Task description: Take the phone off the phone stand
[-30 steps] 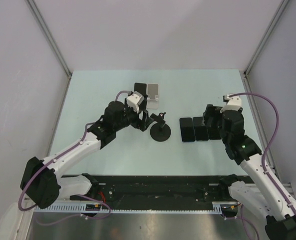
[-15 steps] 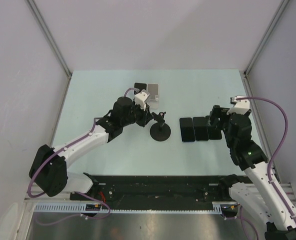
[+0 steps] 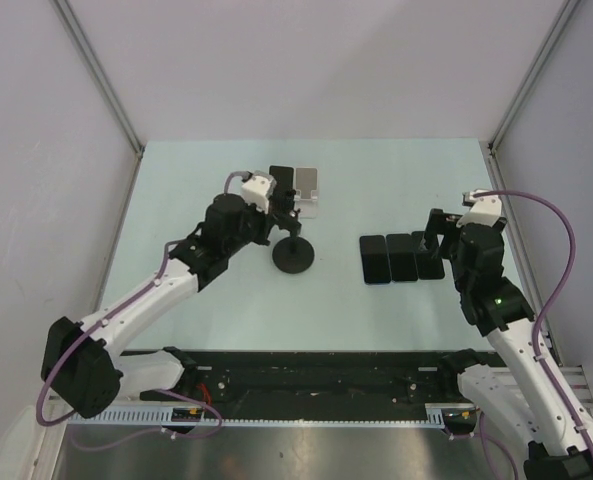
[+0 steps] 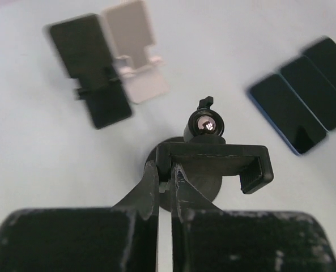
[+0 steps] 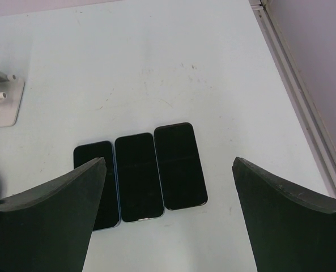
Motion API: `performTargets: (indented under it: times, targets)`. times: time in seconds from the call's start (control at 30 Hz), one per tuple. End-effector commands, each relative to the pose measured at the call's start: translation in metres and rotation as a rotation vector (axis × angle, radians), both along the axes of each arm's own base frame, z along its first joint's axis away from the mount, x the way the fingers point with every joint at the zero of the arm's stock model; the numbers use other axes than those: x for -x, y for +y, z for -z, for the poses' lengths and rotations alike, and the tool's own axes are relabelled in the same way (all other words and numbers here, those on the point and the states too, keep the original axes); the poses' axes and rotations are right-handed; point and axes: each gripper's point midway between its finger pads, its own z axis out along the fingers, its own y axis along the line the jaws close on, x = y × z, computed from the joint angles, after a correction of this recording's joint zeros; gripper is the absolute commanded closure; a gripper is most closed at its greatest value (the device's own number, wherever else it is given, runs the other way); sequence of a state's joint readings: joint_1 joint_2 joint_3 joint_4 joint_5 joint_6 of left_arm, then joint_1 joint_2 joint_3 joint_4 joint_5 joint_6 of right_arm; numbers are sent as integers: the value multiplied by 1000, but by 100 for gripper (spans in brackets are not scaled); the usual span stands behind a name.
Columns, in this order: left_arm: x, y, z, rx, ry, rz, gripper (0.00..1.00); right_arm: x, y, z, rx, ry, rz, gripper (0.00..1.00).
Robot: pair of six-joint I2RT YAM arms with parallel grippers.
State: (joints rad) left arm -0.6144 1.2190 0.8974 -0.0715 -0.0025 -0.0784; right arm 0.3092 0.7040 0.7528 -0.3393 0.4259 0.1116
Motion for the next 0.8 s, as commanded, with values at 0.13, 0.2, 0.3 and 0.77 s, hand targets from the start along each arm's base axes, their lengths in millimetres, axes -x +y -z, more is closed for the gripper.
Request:
performTargets:
  times: [0.13, 0.2, 0.3, 0.77]
  targets:
    - [-56, 101, -78, 129, -205, -443, 100, -3, -7, -5, -35, -24, 18, 0]
    - [-66, 119, -76, 134, -196, -497, 100, -2, -8, -6, -40, -29, 19, 0]
    - [-86, 135, -78, 141, -197, -546, 100, -1, -9, -5, -41, -35, 23, 0]
    - [-174, 136, -82, 177, -193, -565, 100, 5, -20, -10, -31, -59, 64, 0]
